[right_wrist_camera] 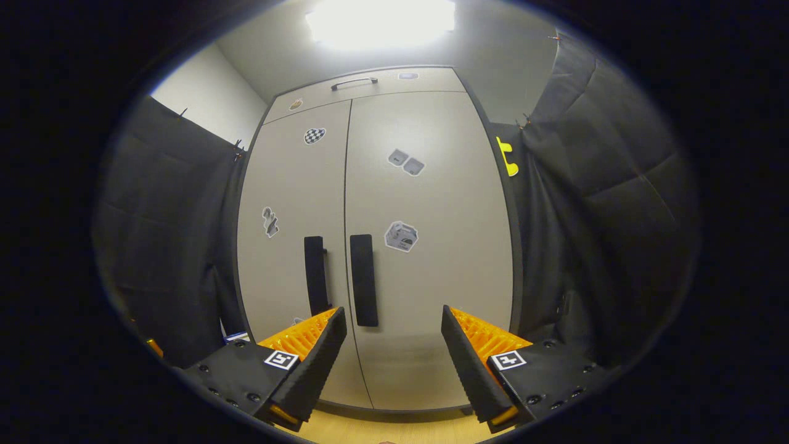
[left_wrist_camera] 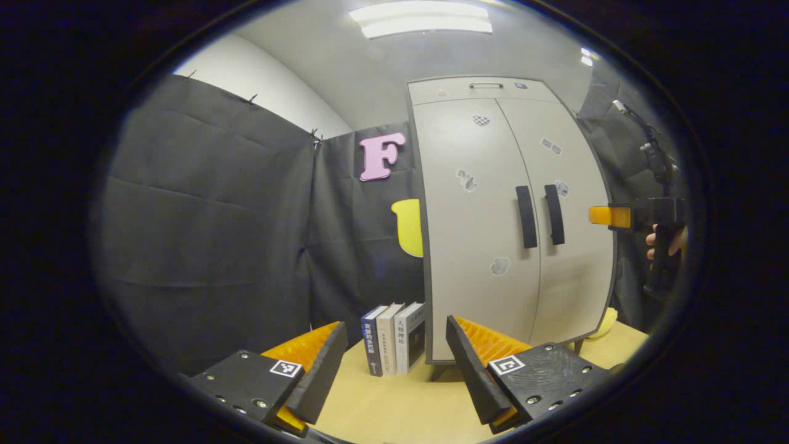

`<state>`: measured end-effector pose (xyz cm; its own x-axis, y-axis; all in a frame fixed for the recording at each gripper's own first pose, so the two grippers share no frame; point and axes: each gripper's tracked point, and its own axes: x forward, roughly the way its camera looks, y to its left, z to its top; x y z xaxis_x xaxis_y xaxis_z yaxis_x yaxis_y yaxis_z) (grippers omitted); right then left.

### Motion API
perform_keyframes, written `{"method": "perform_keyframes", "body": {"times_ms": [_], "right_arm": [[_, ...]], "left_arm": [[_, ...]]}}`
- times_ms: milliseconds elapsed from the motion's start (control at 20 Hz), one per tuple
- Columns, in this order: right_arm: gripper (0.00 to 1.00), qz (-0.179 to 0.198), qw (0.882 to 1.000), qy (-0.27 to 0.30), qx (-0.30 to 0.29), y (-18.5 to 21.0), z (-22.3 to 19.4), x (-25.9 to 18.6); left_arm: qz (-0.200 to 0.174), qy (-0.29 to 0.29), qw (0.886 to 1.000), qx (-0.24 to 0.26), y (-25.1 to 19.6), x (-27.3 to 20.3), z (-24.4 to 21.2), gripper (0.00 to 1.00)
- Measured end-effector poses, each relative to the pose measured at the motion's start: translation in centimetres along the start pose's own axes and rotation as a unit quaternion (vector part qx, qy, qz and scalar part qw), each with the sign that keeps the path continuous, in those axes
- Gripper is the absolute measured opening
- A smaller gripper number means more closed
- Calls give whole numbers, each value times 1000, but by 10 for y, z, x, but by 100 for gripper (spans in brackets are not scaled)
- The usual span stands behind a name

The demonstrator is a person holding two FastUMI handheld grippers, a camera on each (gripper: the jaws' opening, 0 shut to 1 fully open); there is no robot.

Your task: Open the right door of the double-door shoe cabinet with the right hand, and open the left door with the left hand.

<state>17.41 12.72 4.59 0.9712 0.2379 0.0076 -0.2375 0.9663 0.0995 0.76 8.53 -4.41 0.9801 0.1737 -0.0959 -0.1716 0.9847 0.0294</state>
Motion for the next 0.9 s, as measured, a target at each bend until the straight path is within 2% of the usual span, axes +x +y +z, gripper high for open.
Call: {"method": "perform_keyframes", "body": {"times_ms": [400, 500, 650, 700, 900], "right_arm": [[97, 27, 1000, 5, -10, 27, 2, 63], [94, 27, 999, 15, -9, 30, -2, 78], [94, 25, 999, 24, -5, 33, -5, 98], [77, 23, 999, 26, -3, 34, -5, 105], [74, 23, 998, 50, -1, 40, -14, 118]], "left_arm": [[45, 16, 999, 2, 35, -14, -11, 94], [54, 20, 998, 0, 42, -17, -14, 93], [61, 29, 998, -3, 48, -20, -22, 96], [62, 32, 998, -4, 47, -20, -23, 96], [69, 31, 997, -4, 50, -20, -22, 96]]}}
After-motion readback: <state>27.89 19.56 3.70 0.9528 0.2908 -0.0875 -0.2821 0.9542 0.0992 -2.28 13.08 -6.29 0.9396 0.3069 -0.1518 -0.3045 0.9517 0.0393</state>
